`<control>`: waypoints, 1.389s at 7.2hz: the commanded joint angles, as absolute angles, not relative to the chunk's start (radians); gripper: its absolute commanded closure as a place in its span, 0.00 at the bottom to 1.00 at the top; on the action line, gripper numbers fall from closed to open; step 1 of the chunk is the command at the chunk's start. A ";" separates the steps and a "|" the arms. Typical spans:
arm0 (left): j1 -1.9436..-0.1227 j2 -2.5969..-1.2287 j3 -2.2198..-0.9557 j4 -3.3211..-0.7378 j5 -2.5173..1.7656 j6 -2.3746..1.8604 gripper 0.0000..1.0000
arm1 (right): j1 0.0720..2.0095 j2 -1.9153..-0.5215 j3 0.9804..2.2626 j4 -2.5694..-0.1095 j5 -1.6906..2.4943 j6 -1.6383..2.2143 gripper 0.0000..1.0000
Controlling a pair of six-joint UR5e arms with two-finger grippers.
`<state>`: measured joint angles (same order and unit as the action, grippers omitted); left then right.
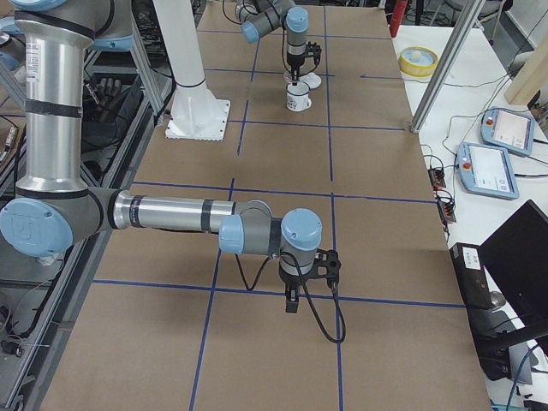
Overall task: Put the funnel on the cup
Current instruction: 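Lower the funnel into the mug mouth and release it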
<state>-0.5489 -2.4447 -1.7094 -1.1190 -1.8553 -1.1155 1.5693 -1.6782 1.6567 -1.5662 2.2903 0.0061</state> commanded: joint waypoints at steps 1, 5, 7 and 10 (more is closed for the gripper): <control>-0.548 -2.442 -1.707 -1.124 -1.858 -1.094 1.00 | 1.569 -1.678 1.657 -1.566 2.290 0.006 0.00; -0.548 -2.392 -1.724 -1.226 -1.852 -1.187 0.00 | 1.569 -1.678 1.657 -1.566 2.290 0.006 0.00; -0.554 -2.332 -1.857 -1.227 -1.810 -1.186 0.00 | 1.569 -1.678 1.657 -1.566 2.290 0.006 0.00; -0.767 -2.286 -1.917 -1.314 -1.834 -1.172 0.00 | 1.569 -1.678 1.657 -1.566 2.290 0.006 0.00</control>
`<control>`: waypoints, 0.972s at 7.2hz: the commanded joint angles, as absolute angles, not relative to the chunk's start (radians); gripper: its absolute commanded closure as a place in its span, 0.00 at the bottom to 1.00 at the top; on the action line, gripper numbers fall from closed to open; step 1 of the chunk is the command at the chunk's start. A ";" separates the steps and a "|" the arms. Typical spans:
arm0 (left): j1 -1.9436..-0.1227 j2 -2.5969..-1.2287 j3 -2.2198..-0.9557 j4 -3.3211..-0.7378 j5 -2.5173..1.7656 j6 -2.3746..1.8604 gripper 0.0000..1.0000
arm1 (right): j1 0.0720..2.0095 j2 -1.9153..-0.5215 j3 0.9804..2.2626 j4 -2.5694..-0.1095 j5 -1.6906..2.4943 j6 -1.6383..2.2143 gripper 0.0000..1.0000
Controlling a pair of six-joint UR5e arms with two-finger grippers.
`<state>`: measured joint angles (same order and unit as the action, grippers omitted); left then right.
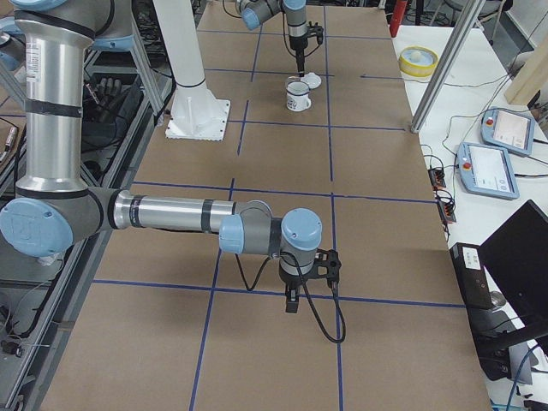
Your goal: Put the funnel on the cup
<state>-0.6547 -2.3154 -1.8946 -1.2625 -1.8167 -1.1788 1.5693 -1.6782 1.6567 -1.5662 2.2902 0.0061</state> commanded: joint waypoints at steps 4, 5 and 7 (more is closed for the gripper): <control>-1.189 -2.009 -1.993 -1.345 -2.086 -0.599 0.00 | 1.569 -1.678 1.655 -1.566 2.290 0.006 0.00; -1.291 -1.934 -1.958 -1.345 -2.177 -0.448 0.00 | 1.569 -1.678 1.655 -1.566 2.290 0.006 0.00; -1.482 -1.753 -1.893 -1.377 -2.210 -0.186 0.00 | 1.569 -1.678 1.657 -1.566 2.290 0.006 0.00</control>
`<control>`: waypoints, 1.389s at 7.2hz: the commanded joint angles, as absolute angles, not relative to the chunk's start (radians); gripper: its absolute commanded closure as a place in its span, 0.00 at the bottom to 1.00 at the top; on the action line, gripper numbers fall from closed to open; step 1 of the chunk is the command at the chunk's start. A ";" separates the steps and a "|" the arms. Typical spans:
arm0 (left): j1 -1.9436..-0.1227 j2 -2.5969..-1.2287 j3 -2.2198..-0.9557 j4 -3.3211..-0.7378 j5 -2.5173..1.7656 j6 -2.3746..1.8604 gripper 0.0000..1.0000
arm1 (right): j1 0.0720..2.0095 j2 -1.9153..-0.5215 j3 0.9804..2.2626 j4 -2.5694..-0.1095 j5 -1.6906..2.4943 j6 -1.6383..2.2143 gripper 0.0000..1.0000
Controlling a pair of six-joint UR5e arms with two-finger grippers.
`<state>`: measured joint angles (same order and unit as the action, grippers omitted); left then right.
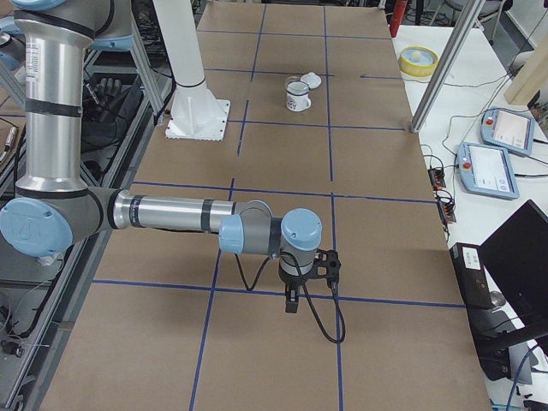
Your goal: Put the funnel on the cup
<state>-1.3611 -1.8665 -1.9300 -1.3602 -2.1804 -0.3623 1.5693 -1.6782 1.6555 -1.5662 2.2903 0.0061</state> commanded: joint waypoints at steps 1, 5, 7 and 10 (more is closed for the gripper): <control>-1.546 -1.679 -1.802 -1.420 -2.276 -0.046 0.00 | 1.569 -1.678 1.657 -1.566 2.290 0.006 0.00; -1.594 -1.554 -1.614 -1.618 -2.295 0.037 0.00 | 1.569 -1.678 1.655 -1.566 2.290 0.006 0.00; -1.594 -1.559 -1.583 -1.618 -2.295 0.037 0.00 | 1.569 -1.678 1.655 -1.566 2.290 0.006 0.00; -1.594 -1.560 -1.595 -1.618 -2.313 0.035 0.00 | 1.569 -1.678 1.657 -1.566 2.290 0.006 0.00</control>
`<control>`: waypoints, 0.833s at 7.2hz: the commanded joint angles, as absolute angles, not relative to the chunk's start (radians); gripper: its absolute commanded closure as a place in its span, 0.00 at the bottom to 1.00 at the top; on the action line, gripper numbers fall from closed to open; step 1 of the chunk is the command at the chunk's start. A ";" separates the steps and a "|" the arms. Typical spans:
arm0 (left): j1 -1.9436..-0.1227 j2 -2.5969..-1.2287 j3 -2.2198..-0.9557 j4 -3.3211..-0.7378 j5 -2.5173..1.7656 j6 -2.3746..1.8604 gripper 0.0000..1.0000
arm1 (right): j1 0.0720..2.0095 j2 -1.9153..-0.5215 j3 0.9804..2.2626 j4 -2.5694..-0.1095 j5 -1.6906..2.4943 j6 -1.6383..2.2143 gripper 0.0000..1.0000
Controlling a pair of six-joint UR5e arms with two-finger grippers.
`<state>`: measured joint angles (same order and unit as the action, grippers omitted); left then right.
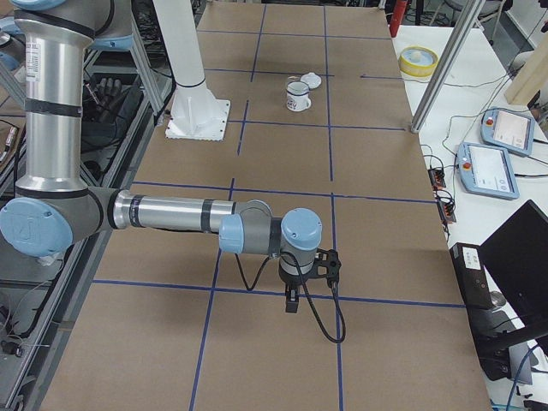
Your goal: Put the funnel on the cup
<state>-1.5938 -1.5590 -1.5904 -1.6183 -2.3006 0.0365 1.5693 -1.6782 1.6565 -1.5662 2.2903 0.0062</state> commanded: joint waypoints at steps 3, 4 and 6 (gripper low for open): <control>-1.594 -1.559 -1.594 -1.614 -2.421 0.034 0.00 | 1.569 -1.678 1.657 -1.566 2.290 0.006 0.00; -1.594 -1.559 -1.592 -1.614 -2.421 0.034 0.00 | 1.569 -1.678 1.657 -1.566 2.290 0.006 0.00; -1.594 -1.559 -1.595 -1.614 -2.419 0.034 0.00 | 1.569 -1.678 1.657 -1.566 2.290 0.006 0.00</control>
